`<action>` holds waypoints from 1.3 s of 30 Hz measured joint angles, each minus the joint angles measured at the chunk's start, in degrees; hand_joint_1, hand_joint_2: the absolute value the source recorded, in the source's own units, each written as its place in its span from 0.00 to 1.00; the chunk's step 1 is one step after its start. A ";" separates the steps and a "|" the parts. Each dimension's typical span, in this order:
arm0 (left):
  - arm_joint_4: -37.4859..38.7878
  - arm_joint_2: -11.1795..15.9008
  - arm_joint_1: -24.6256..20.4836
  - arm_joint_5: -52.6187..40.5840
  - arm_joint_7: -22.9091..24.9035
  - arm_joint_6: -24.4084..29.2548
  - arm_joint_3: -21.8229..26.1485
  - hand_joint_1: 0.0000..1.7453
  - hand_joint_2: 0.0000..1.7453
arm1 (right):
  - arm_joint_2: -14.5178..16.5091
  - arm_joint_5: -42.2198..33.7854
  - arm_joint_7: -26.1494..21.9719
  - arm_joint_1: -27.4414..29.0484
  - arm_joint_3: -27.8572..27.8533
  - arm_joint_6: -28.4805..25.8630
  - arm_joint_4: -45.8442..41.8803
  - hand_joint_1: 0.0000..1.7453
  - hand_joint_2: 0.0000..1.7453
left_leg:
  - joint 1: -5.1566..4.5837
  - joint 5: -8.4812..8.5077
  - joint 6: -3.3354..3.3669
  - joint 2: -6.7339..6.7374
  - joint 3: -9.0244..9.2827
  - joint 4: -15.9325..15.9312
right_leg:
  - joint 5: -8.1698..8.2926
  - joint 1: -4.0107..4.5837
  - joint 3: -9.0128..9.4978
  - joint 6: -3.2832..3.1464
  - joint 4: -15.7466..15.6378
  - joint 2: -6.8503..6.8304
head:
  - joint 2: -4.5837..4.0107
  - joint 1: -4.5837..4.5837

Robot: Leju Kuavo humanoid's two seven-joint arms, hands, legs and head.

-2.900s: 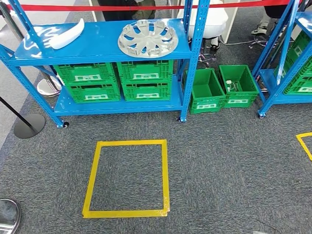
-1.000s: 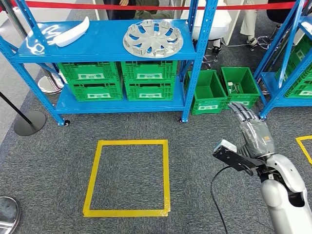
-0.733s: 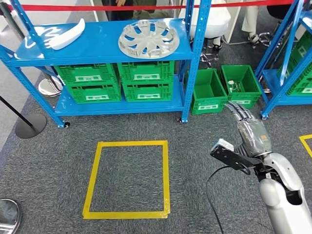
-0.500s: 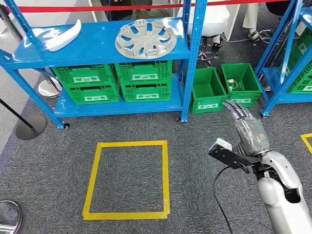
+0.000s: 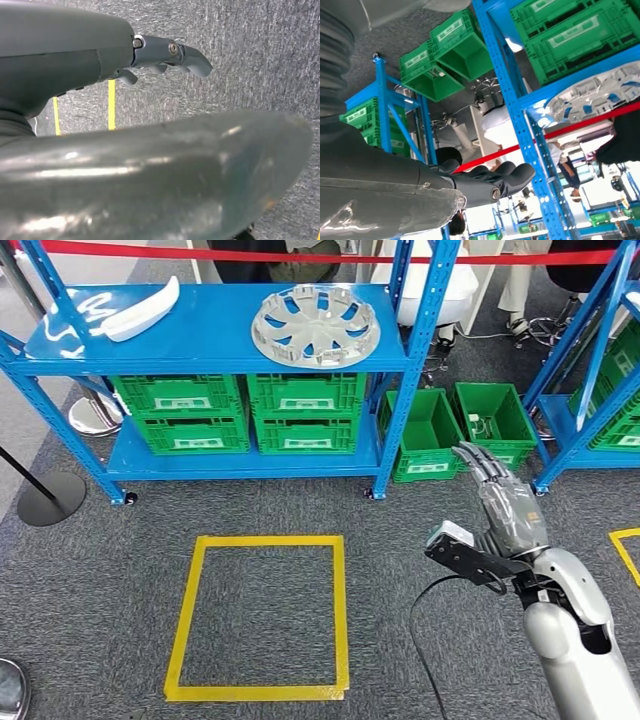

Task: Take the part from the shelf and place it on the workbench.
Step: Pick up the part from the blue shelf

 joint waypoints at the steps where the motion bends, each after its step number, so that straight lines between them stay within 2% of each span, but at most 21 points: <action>1: 0.00 0.00 0.06 0.00 0.00 -0.01 0.00 0.00 0.00 | -0.06 -0.01 0.01 0.04 0.11 0.01 0.02 0.00 1.00 | -0.11 -0.23 0.06 -0.26 0.28 0.00 | 0.63 0.07 -1.15 -0.13 1.06 0.01 | 0.00 0.01; 2: 0.01 -0.01 0.12 -0.01 0.01 -0.01 0.00 0.00 0.00 | -0.12 -0.03 0.01 0.04 0.22 0.01 0.03 0.00 1.00 | -0.22 -0.46 0.06 -0.58 0.65 0.00 | 2.33 0.15 -1.21 -0.36 -0.04 0.05 | 0.00 0.00; 4: 0.02 -0.05 0.16 -0.02 0.00 -0.02 0.00 0.00 0.00 | -0.30 -0.07 0.01 -0.02 0.40 0.01 0.04 0.00 1.00 | -0.33 -1.01 -0.05 -1.35 1.51 0.00 | 7.34 0.33 1.37 -1.05 -7.25 0.73 | 0.00 0.01; 6: 0.04 -0.08 0.02 -0.07 -0.01 -0.07 0.00 0.00 0.00 | -0.48 -0.08 0.00 -0.14 0.55 0.01 0.04 0.00 1.00 | -0.39 -1.40 -0.42 -2.10 1.76 0.12 | 9.86 0.41 4.07 -1.56 -13.37 1.87 | 0.00 -0.14; 9: 0.08 0.02 0.03 -0.13 -0.01 -0.35 0.00 0.00 0.00 | -0.62 -0.12 -0.04 -0.47 0.73 0.01 0.06 0.00 1.00 | -0.20 -1.48 -1.29 -2.87 1.39 0.01 | 9.58 0.39 4.93 -1.81 -15.23 1.98 | 0.01 -0.34; 11: 0.13 0.03 0.14 -0.13 -0.01 -0.46 0.01 0.00 0.00 | -0.63 -0.20 -0.12 -0.68 0.82 0.01 0.06 0.00 1.00 | -0.29 -2.35 -2.07 -2.15 0.99 0.98 | 9.52 0.07 5.47 -2.22 -15.81 1.37 | 0.01 -0.56; 12: 0.15 0.03 0.09 -0.13 -0.01 -0.46 0.01 0.00 0.00 | -0.63 -0.25 -0.16 -0.77 0.85 0.00 0.06 0.00 1.00 | -0.30 -3.47 -2.48 -1.45 0.05 2.92 | 9.49 -0.13 5.80 -2.42 -16.10 0.96 | 0.01 -0.75; 14: 0.17 -0.03 -0.07 -0.13 -0.02 -0.45 0.01 0.00 0.00 | -0.63 -0.29 -0.21 -0.83 0.90 -0.01 0.07 0.00 1.00 | -0.01 -6.53 -3.18 -0.17 -3.89 10.00 | 9.25 -0.18 6.15 -2.69 -16.22 0.08 | 0.00 -1.10; 16: 0.17 -0.02 -0.07 -0.15 -0.03 -0.42 0.00 0.00 0.00 | -0.63 -0.31 -0.21 -0.82 0.99 0.01 0.11 0.00 1.00 | 0.36 -7.65 -3.66 0.18 -7.48 15.52 | 8.96 -0.30 6.39 -2.68 -16.22 -0.73 | 0.00 -1.11; 18: 0.17 0.01 0.07 -0.19 -0.03 -0.39 0.00 0.00 0.00 | -0.64 -0.33 -0.21 -0.83 1.09 0.01 0.18 0.00 1.00 | 0.66 -4.48 -4.02 0.47 -7.05 13.20 | 8.59 -0.56 6.87 -2.36 -16.21 -1.36 | 0.00 -1.10; 20: 0.19 -0.03 0.10 -0.22 -0.03 -0.37 0.00 0.00 0.00 | -0.64 -0.34 -0.22 -0.86 1.14 0.01 0.21 0.00 1.00 | 0.89 0.01 -4.42 2.09 -3.70 5.78 | 8.09 -0.64 7.49 -1.71 -16.10 -1.86 | 0.00 -1.25; 21: 0.21 -0.05 0.01 -0.24 -0.03 -0.34 0.00 0.00 0.00 | -0.65 -0.35 -0.23 -0.88 1.15 0.00 0.21 0.00 1.00 | 0.91 1.16 -4.25 2.88 -2.31 2.73 | 7.81 -0.52 7.65 -1.33 -15.96 -2.05 | 0.01 -1.44; 23: 0.24 -0.11 -0.15 -0.27 -0.03 -0.29 0.00 0.00 0.00 | -0.68 -0.36 -0.26 -0.92 1.23 -0.01 0.22 0.00 1.00 | 0.82 1.38 -3.46 3.63 -1.31 0.20 | 7.43 -0.14 7.84 -0.65 -15.88 -2.54 | 0.01 -1.59; 26: 0.24 -0.07 -0.13 -0.28 -0.03 -0.28 0.01 0.00 0.00 | -0.74 -0.37 -0.28 -0.98 1.43 -0.02 0.23 0.00 1.00 | 0.80 1.18 -1.88 2.49 -1.22 0.03 | 6.55 -0.35 8.04 0.18 -15.51 -2.88 | 0.01 -1.37; 28: 0.24 -0.03 -0.16 -0.28 -0.03 -0.26 0.02 0.00 0.00 | -0.81 -0.38 -0.28 -0.99 1.47 -0.03 0.25 0.00 1.00 | 0.83 1.20 -1.16 1.69 -1.04 -0.07 | 3.85 -0.45 5.88 0.43 -10.75 -1.76 | 0.00 -1.12; 30: 0.24 0.00 -0.20 -0.28 -0.04 -0.25 0.02 0.00 0.00 | -0.85 -0.38 -0.28 -0.92 1.53 -0.03 0.33 0.00 1.00 | 0.62 1.10 -0.78 0.83 -0.98 -0.05 | 0.56 -0.34 1.70 0.30 -2.72 -0.86 | 0.00 -0.92; 32: 0.24 -0.01 -0.12 -0.28 -0.05 -0.26 0.02 0.00 0.00 | -0.85 -0.39 -0.28 -0.83 1.64 -0.02 0.45 0.00 1.00 | 0.42 0.98 -0.63 -0.06 -0.80 -0.03 | 0.56 -0.19 -0.72 0.04 0.75 -0.64 | 0.00 -0.88; 33: 0.24 -0.01 -0.10 -0.28 -0.06 -0.29 0.02 0.00 0.00 | -0.86 -0.40 -0.28 -0.81 1.70 -0.02 0.50 0.00 1.00 | 0.37 0.90 -0.63 -0.51 -0.62 -0.03 | 2.26 -0.10 -0.31 -0.19 -0.90 -0.57 | 0.00 -0.87; 36: 0.24 -0.02 -0.13 -0.28 -0.14 -0.47 0.02 0.00 0.00 | -0.94 -0.53 -0.33 -0.90 1.79 -0.05 0.52 0.00 1.00 | 0.24 0.47 -1.02 -1.66 -0.06 0.07 | 8.07 0.01 4.38 -0.90 -11.85 0.42 | 0.00 -0.85; 38: 0.24 0.00 -0.05 -0.26 -0.17 -0.55 0.02 0.00 0.00 | -1.00 -0.74 -0.40 -0.89 1.80 -0.07 0.52 0.00 1.00 | 0.17 0.35 -1.61 -2.09 -0.10 0.10 | 8.71 0.09 5.80 -1.23 -14.91 1.00 | 0.00 -0.86; 39: 0.24 0.01 0.04 -0.21 -0.21 -0.58 0.03 0.00 0.00 | -1.01 -0.92 -0.44 -0.87 1.81 -0.09 0.52 0.00 0.75 | 0.19 0.33 -1.95 -2.19 -0.16 0.04 | 8.64 0.16 5.90 -1.44 -15.12 1.02 | 0.00 -0.89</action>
